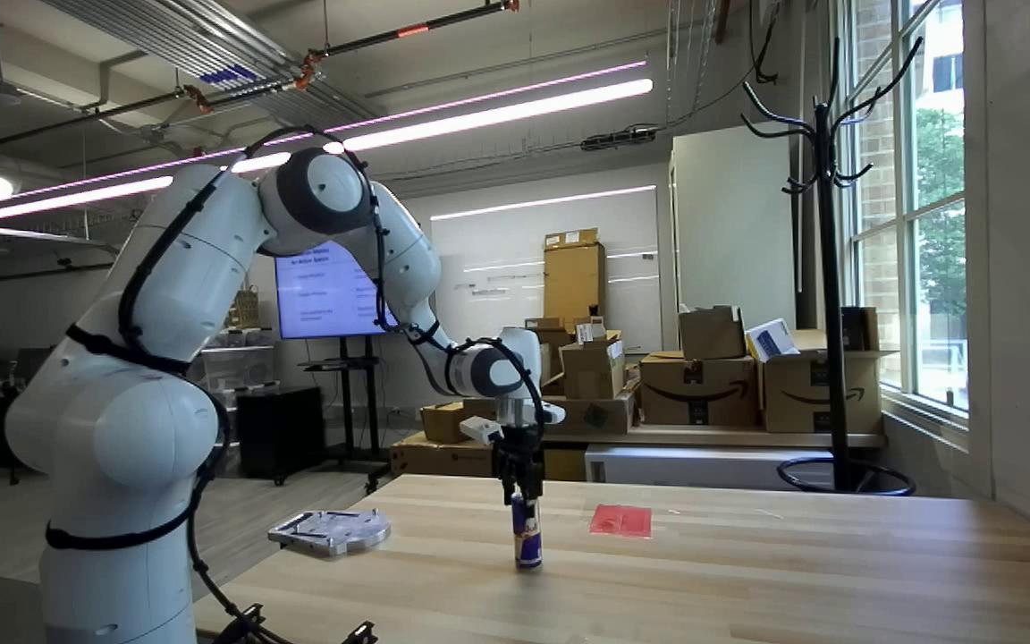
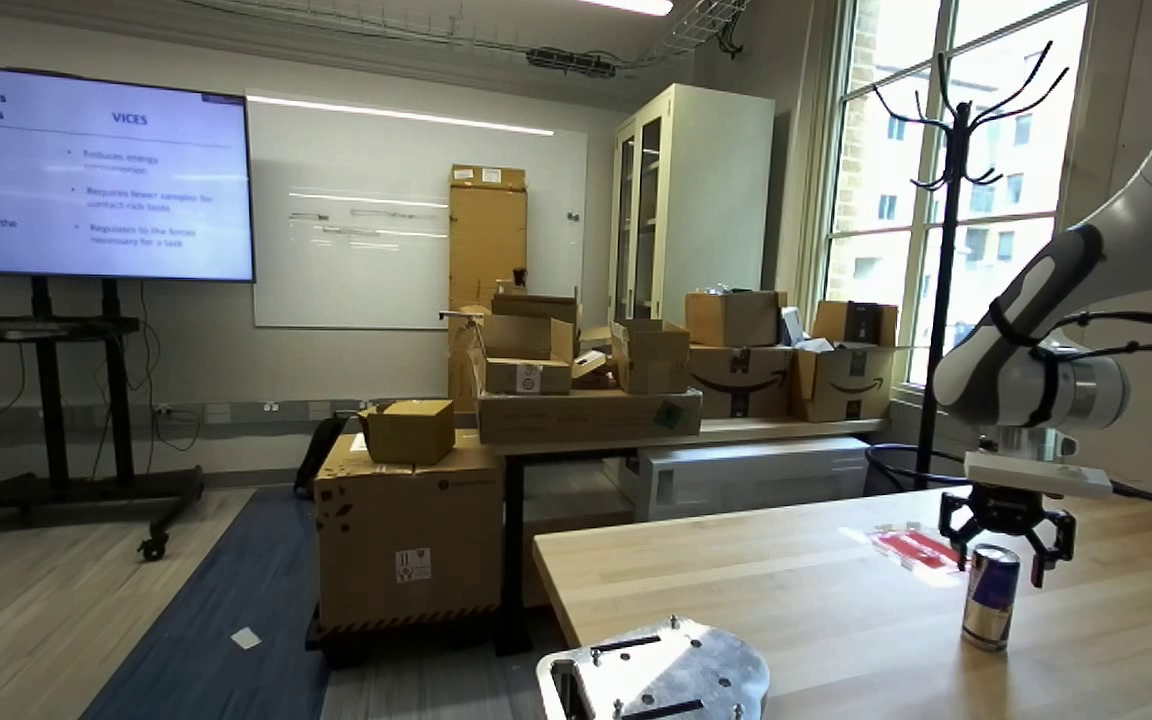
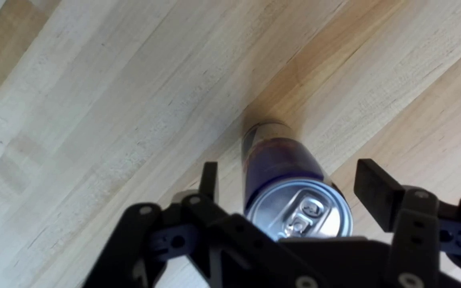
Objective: Put the can on the silver object.
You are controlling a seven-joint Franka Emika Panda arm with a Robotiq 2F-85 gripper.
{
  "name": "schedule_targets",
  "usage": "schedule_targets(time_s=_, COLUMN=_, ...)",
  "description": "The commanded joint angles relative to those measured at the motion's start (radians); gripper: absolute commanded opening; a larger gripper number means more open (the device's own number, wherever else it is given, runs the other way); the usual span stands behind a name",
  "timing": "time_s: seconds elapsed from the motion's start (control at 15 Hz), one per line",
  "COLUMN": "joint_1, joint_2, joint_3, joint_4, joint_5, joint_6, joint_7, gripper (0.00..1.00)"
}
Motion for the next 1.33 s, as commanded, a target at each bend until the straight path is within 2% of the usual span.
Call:
schedule_targets(time_s=0.0, joint_1=-0.025, joint_2=0.007, joint_3=0.017, joint_4=0.006, joint_5=0.029, joint_6=0.015, joint_7=-0.047, gripper=0.56)
schedule_targets(time_s=0.2, joint_1=-0.026, joint_2=0.008, joint_3=0.015, joint_4=0.004, joint_5=0.028, joint_6=0.020, joint_7=-0.052, gripper=0.33)
schedule_targets(time_s=0.67, joint_1=-0.015, joint_2=-0.058, joint_3=0.007, joint_4=-0.030, joint_5=0.006, joint_6=0.008, joint_7=-0.067, gripper=0.33)
schedule_targets(time_s=1.07, joint_1=0.009, joint_2=-0.277, joint_3=-0.008, joint_4=-0.101, joint_5=-0.061, joint_6=-0.037, joint_7=-0.110, gripper=0.33)
schedule_targets(time_s=1.27, joint_1=0.031, joint_2=-0.400, joint_3=0.006, joint_4=-0.131, joint_5=-0.121, joint_6=-0.083, joint_7=-0.117, gripper=0.33)
